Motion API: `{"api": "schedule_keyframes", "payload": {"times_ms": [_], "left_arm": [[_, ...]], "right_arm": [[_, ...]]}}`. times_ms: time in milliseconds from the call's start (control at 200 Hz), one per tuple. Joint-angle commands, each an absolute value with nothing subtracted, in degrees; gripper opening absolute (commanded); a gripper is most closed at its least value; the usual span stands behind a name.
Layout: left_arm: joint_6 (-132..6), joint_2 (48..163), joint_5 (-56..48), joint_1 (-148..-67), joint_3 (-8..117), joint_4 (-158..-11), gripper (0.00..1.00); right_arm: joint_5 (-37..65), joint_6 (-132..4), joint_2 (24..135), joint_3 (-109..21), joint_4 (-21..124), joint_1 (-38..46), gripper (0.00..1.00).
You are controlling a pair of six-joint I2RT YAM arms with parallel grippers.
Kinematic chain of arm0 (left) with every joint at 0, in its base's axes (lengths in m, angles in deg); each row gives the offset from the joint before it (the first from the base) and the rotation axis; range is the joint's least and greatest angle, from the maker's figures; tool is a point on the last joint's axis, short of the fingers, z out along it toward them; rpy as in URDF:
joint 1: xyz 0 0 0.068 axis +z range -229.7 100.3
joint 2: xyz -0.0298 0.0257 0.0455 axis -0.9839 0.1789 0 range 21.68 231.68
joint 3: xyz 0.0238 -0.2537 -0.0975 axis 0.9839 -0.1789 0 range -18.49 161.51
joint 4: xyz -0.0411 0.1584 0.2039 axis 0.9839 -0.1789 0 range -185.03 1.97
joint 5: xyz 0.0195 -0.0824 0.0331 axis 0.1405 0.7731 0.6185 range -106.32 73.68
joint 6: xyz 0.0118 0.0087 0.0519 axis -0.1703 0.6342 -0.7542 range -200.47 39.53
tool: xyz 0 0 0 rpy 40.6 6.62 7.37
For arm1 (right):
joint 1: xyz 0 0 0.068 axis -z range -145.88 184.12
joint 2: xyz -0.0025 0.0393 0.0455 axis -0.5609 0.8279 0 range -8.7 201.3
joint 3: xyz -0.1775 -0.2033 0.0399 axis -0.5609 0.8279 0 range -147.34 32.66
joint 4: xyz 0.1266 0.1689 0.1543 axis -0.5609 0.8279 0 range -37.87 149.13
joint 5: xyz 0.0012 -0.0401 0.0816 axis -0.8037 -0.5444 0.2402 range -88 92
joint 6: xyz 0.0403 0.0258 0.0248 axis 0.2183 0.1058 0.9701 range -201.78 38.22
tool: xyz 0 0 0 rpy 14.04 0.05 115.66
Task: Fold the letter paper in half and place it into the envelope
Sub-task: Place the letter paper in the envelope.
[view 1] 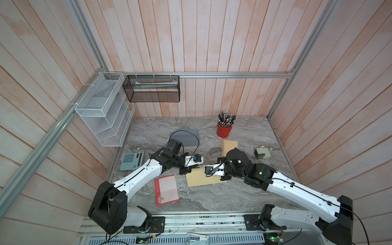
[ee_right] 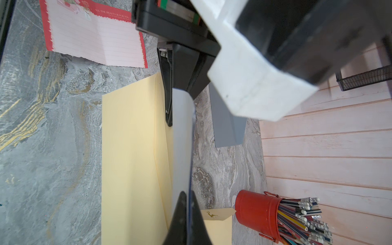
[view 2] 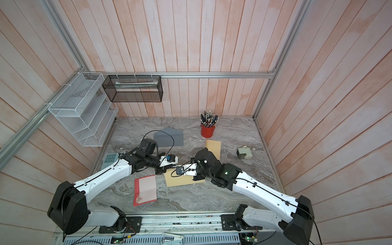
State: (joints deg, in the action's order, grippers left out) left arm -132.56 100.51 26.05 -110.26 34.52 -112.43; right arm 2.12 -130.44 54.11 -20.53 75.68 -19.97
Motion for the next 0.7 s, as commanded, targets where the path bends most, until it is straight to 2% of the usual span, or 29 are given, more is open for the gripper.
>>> {"api": "schedule_keyframes", "payload": {"times_ms": [0,695], "left_arm": [[-134.6,98.7,29.1,-110.4,35.5,-113.8,0.00],[-136.1,98.5,32.3,-110.3,35.9,-115.3,0.00]], "right_arm": [[2.5,-130.6,53.2,-19.6,75.8,-20.3,0.00],[-0.5,-128.5,52.9,-17.6,78.0,-20.9,0.00]]}}
